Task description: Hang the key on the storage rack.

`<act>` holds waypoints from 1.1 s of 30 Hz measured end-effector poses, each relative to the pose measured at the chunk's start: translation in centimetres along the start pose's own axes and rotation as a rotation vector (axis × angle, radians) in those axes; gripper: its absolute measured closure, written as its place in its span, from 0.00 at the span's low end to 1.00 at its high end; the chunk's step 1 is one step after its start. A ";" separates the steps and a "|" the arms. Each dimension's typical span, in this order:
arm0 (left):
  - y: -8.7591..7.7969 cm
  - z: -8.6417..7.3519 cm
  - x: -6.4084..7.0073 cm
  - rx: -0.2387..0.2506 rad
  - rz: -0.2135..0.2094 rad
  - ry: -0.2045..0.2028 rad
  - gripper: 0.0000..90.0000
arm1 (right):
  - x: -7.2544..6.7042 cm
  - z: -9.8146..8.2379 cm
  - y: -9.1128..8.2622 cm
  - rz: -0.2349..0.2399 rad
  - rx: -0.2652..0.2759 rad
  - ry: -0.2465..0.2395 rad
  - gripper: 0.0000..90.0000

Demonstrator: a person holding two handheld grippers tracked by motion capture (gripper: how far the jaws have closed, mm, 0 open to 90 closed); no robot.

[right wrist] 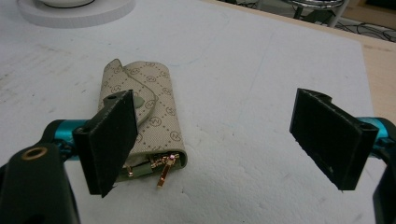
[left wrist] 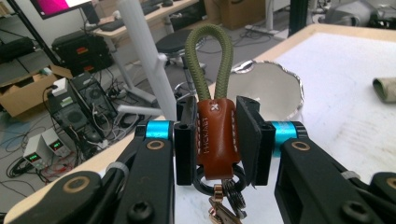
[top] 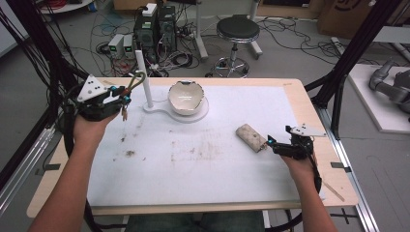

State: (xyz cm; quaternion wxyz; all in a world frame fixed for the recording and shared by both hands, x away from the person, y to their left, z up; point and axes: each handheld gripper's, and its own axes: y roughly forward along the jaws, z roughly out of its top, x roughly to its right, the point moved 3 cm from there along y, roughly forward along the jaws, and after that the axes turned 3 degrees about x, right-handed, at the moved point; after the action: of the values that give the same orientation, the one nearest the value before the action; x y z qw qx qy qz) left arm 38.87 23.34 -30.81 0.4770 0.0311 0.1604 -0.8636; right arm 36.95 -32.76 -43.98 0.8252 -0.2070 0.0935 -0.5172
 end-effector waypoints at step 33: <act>4.6 -0.9 -2.9 -0.141 0.074 -0.009 0.76 | -0.1 -0.1 0.0 0.002 -0.007 0.002 0.17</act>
State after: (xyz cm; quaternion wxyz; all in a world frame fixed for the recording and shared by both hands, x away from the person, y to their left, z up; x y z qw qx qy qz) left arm 44.16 23.75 -32.21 0.5105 -0.0005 0.2174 -0.8319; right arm 36.90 -32.70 -44.03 0.8250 -0.2093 0.0963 -0.5161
